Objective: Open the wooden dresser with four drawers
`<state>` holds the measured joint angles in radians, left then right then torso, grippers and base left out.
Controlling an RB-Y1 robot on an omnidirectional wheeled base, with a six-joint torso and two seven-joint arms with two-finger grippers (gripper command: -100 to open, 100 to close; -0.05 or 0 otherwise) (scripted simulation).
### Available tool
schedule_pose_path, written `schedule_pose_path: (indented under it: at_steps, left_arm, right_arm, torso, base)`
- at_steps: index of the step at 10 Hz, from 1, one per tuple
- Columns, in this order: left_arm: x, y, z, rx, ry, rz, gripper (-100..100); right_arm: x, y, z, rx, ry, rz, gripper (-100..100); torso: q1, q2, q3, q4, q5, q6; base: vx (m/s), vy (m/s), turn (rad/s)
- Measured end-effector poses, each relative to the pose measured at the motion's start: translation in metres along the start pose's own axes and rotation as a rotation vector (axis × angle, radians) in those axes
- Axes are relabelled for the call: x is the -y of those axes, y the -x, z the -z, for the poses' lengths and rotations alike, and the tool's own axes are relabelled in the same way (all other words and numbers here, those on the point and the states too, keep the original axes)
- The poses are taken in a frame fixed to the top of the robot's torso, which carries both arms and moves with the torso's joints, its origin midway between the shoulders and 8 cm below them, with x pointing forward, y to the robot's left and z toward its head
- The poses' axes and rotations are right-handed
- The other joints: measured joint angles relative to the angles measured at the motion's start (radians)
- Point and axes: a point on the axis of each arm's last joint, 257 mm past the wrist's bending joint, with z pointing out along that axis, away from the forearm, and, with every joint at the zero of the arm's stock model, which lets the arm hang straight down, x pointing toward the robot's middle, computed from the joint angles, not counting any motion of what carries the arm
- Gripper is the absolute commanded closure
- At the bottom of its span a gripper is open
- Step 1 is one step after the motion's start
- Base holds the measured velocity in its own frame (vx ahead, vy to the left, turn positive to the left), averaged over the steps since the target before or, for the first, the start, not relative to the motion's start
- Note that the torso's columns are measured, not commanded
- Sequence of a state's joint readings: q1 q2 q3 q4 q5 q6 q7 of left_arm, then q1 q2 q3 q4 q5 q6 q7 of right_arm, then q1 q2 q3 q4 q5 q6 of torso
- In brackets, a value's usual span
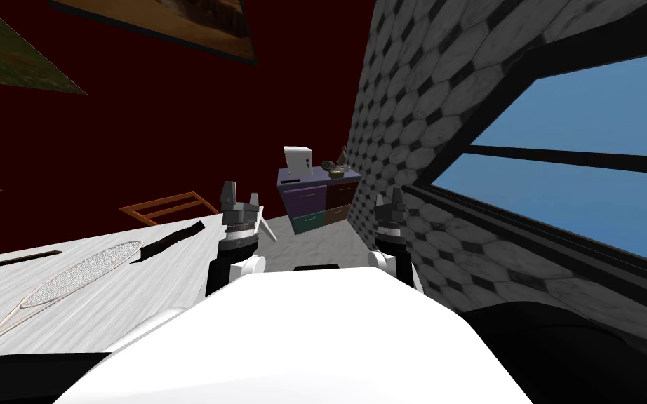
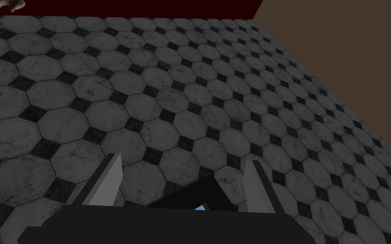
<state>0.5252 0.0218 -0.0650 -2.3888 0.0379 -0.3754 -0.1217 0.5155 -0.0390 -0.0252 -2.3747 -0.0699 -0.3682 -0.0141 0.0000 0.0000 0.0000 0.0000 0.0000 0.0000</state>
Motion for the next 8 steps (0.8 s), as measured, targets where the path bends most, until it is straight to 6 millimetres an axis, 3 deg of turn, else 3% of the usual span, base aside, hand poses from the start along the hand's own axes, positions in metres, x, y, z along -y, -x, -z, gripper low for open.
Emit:
schedule_pose_path:
  at_steps: [2, 8]
  left_arm:
    - [0.0, 0.0, 0.0, 0.0, 0.0, 0.0, 0]
    - [0.0002, 0.0, 0.0, 0.0, 0.0, 0.0, 0]
  right_arm:
    - [0.0, 0.0, 0.0, 0.0, 0.0, 0.0, 0]
    - [-0.0002, 0.0, 0.0, 0.0, 0.0, 0.0, 0]
  torso:
    - [0.0, 0.104, -0.209, 0.105, 0.0, 0.0]
    - [0.0, 0.544, -1.087, 0.544, 0.0, 0.0]
  base:
    - [0.0, 0.0, 0.0]
    - [0.0, 0.0, 0.0]
